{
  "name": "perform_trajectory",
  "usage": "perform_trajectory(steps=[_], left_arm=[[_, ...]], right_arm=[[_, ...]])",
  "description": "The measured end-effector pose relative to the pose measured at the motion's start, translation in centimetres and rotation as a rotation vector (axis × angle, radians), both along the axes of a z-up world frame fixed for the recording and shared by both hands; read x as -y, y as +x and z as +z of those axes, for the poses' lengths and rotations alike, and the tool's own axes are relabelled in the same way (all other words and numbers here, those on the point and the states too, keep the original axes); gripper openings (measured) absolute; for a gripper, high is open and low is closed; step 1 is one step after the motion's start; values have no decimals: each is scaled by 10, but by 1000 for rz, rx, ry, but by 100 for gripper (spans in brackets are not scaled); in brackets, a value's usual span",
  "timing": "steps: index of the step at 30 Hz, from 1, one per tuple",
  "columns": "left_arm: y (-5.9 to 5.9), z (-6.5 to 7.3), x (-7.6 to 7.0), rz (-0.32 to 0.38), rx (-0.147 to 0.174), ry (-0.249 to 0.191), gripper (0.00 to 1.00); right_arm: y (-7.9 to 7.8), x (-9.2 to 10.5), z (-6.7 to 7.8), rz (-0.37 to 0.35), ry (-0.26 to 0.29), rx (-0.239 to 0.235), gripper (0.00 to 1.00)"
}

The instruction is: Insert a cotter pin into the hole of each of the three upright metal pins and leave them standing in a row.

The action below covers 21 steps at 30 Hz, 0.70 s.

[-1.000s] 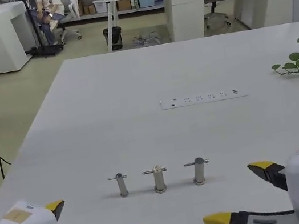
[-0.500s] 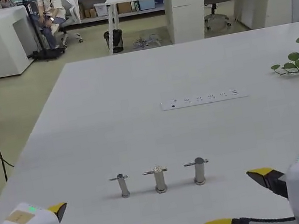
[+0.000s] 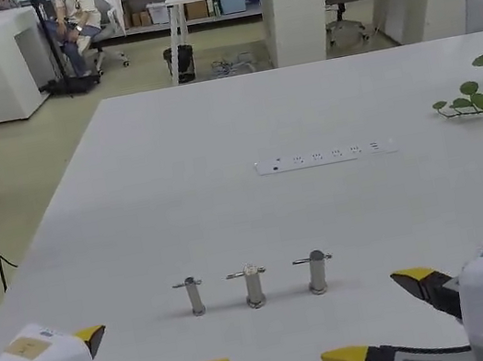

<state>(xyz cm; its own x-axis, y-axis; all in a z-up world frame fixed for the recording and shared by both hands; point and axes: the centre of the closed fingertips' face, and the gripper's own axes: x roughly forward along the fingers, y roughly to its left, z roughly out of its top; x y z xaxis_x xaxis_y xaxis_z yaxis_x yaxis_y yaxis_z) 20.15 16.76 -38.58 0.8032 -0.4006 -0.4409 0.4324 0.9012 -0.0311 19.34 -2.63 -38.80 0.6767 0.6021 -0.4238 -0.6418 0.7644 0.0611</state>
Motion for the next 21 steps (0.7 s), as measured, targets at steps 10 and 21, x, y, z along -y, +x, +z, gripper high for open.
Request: perform_trajectory(steps=[10,21], left_arm=[[-3,1,0,-3,3,-2,88],[-7,-1,2,-4,-7,-2,87]], right_arm=[[-4,-3,1,-1,19,1,76],[-8,-6,2,-5,46,1,76]])
